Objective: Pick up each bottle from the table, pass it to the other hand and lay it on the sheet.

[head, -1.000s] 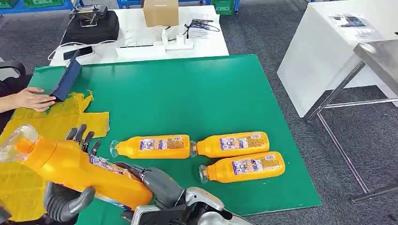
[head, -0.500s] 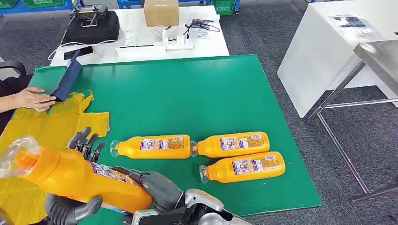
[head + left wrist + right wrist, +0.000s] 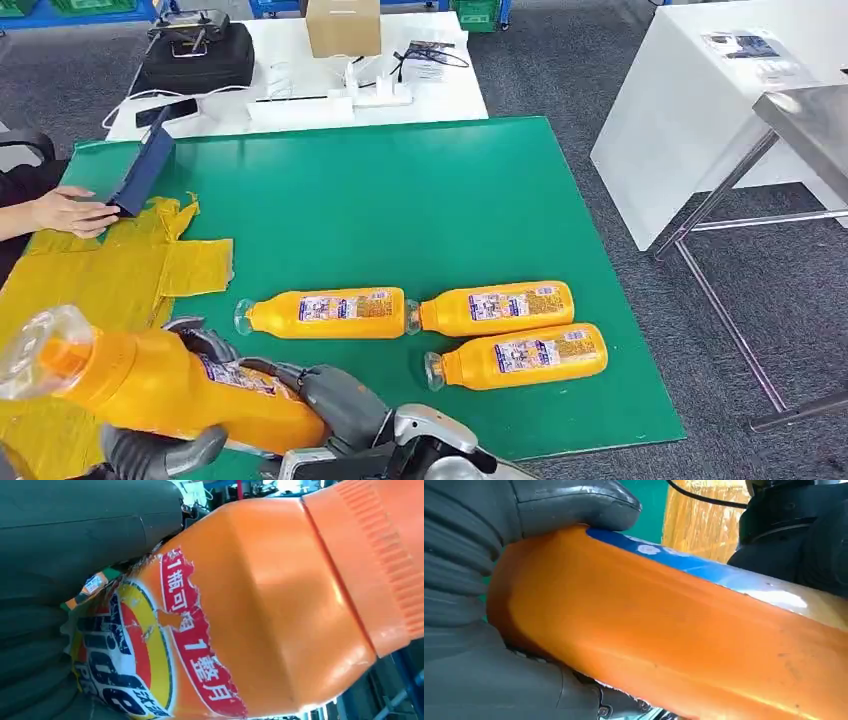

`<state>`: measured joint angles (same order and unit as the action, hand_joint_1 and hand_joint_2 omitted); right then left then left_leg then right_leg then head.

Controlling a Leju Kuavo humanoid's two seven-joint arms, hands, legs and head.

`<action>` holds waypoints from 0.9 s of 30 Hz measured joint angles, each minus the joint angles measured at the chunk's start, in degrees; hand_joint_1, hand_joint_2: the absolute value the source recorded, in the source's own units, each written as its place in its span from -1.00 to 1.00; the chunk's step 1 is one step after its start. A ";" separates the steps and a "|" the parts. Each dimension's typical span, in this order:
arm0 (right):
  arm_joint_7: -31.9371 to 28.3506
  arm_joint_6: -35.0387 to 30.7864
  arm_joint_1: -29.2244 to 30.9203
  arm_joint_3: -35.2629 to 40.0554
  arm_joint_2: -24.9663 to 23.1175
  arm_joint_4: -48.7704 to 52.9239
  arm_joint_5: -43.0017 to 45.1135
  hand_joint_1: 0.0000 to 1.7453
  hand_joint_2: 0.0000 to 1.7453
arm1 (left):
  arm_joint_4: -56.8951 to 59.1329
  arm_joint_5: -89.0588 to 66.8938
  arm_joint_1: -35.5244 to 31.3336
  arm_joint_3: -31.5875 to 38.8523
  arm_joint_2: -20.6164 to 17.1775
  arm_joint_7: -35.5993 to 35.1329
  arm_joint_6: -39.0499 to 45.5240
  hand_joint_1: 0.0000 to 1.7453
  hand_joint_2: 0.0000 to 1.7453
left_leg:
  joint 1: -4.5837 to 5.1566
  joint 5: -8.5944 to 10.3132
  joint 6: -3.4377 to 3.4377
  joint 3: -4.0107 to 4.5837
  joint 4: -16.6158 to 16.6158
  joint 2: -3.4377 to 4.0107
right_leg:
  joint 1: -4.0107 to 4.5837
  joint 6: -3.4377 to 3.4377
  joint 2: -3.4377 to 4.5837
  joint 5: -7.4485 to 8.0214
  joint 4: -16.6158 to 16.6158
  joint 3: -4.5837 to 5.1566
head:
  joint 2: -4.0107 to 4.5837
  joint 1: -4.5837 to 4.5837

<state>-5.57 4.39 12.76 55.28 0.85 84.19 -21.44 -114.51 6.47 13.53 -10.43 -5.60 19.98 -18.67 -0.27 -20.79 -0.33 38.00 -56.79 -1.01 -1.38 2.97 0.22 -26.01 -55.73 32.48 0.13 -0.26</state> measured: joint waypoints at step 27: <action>1.81 -5.48 -8.31 -21.12 2.01 15.80 -14.53 -1.00 -1.00 | 1.80 -64.43 -1.88 10.49 -4.55 -13.49 25.07 1.00 1.00 | 0.00 0.00 0.01 0.00 0.00 -0.13 | 0.01 0.01 -0.06 -0.01 0.00 -0.01 | 0.00 0.00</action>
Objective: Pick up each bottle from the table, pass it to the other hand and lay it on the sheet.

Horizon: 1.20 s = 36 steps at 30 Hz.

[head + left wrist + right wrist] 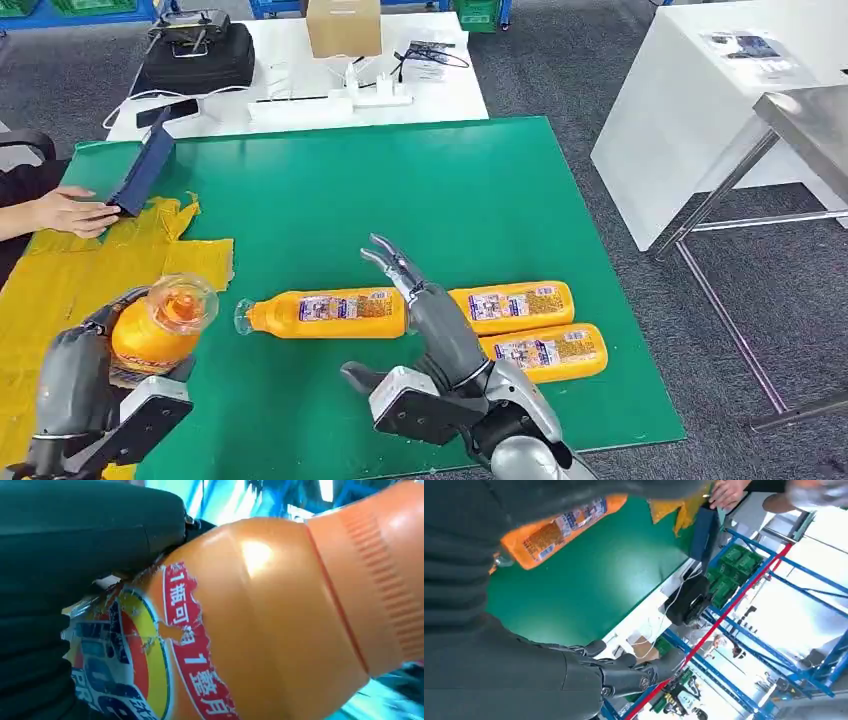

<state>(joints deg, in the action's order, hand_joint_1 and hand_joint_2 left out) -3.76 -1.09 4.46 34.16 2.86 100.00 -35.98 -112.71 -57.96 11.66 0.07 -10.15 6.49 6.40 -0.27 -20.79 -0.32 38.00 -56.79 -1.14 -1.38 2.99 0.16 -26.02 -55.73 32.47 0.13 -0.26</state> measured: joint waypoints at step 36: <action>2.69 9.17 17.80 1.37 4.98 -21.05 3.45 -1.00 1.00 | 48.78 -12.41 -22.92 -12.52 -22.85 5.48 -2.66 -1.00 -1.00 | -0.05 0.36 -0.02 0.09 0.00 0.00 | 0.03 0.05 -0.02 0.16 -0.08 -0.49 | 0.00 0.00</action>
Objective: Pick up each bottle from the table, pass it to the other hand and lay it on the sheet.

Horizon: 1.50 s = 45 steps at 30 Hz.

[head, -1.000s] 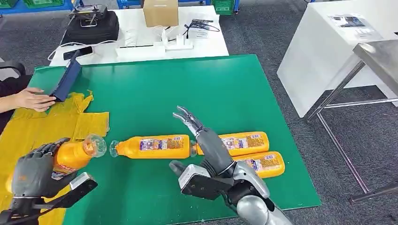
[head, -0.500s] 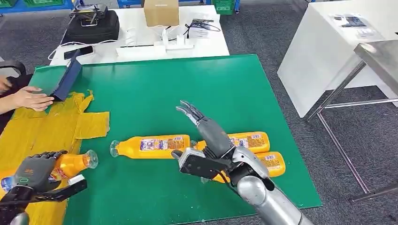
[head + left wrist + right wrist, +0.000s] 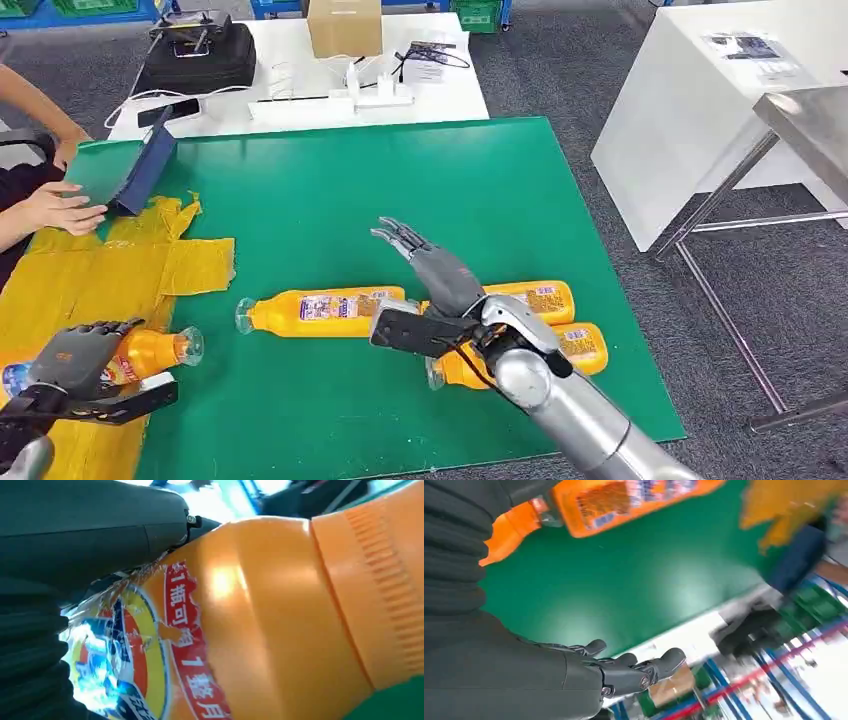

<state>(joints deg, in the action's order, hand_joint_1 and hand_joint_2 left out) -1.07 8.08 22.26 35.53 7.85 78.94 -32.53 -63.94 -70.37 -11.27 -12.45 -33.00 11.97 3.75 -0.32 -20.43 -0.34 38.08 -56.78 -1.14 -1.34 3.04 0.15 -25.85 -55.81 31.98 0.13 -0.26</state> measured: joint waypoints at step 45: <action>8.09 4.47 21.50 28.60 -16.68 -50.16 -14.87 -1.00 1.00 | -17.70 62.76 0.64 14.81 9.59 14.15 -28.68 -1.00 -1.00 | -0.06 0.12 -0.02 0.25 -0.01 0.09 | 0.00 -0.08 0.00 0.18 0.01 0.28 | 0.00 0.00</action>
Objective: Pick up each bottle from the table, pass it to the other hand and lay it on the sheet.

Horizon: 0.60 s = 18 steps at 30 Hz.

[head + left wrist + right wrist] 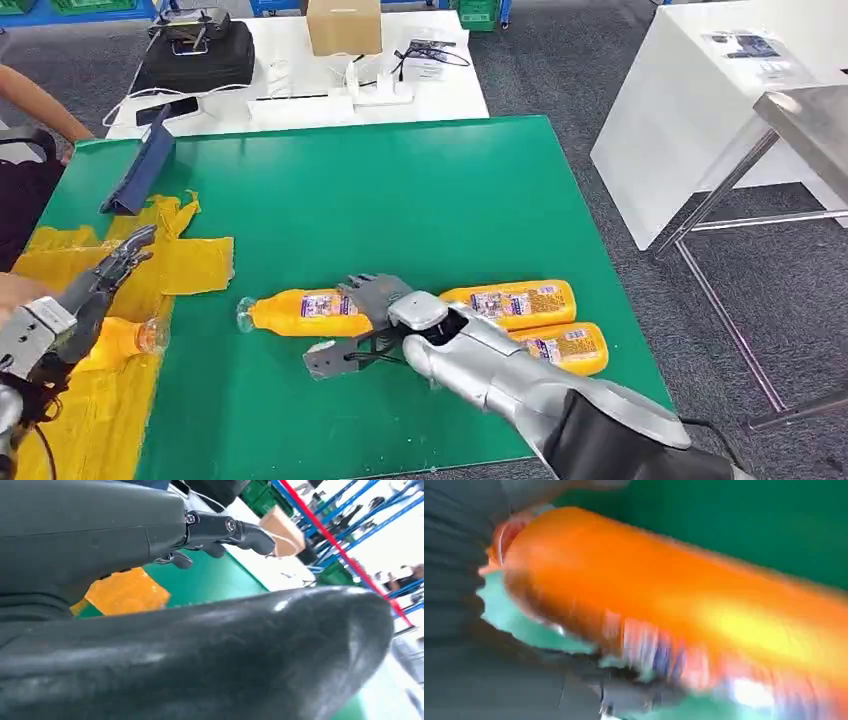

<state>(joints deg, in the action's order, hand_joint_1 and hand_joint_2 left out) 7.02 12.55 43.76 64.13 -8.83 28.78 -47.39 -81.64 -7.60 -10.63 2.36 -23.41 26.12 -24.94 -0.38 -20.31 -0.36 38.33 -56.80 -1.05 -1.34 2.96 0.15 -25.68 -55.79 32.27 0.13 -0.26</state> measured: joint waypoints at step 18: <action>3.54 1.71 -0.03 5.98 0.52 -3.65 -5.85 1.00 1.00 | -5.11 1.77 3.72 5.15 3.34 -0.68 -0.50 -1.00 -1.00 | -0.02 -0.20 0.16 -0.76 0.02 0.08 | 0.01 -0.13 0.02 -0.21 0.04 -0.12 | 0.00 -0.02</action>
<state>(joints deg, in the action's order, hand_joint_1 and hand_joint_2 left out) 10.56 14.25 43.73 70.12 -8.31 25.14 -53.25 -86.75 -5.83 -6.91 7.52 -20.07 25.44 -25.44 -0.40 -20.50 -0.20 37.57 -56.78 -0.97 -1.33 2.82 0.16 -25.88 -55.75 32.15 0.13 -0.28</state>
